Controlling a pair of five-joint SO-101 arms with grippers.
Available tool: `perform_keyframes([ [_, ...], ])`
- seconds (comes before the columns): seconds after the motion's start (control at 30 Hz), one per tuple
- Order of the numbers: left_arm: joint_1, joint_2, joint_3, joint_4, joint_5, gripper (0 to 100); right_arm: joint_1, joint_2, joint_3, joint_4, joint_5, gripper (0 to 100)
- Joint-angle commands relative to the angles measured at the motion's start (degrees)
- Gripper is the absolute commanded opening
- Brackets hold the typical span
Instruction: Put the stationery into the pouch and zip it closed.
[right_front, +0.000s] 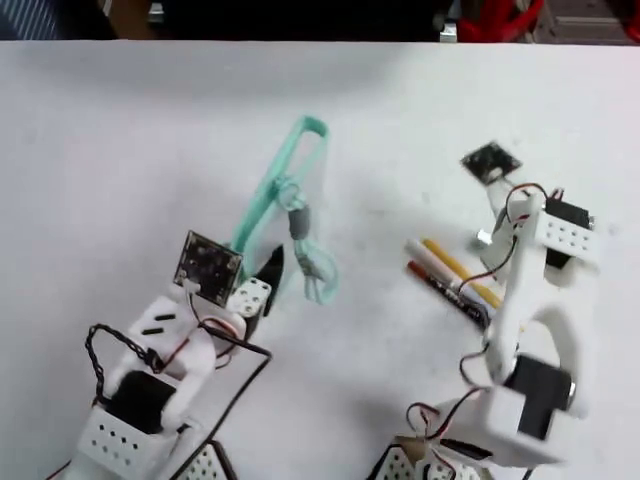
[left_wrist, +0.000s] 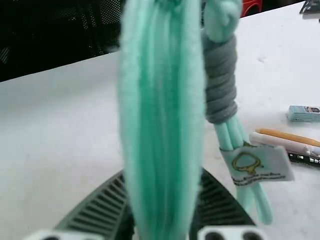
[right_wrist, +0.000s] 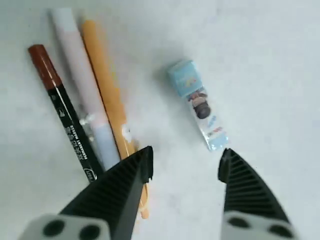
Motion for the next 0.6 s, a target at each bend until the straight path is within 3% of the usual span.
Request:
perform_keyframes([
  [0.0,-0.2,-0.7,-1.3,-0.6,-0.2,13,0.4,2.7,-3.3,-5.8,2.9,24.2],
  [0.27,-0.2,-0.7,-1.2,-0.8,-0.2,13,-2.6,9.1,-3.4,-11.6,11.3,23.8],
  [0.47,-0.2,-0.7,-1.2,-1.0,-0.2,12,-2.9,14.5,-6.5,-15.4,11.5,3.7],
  [0.57,-0.2,-0.7,-1.2,-1.0,-0.2,12,-2.7,16.9,-7.9,-15.9,12.0,2.0],
])
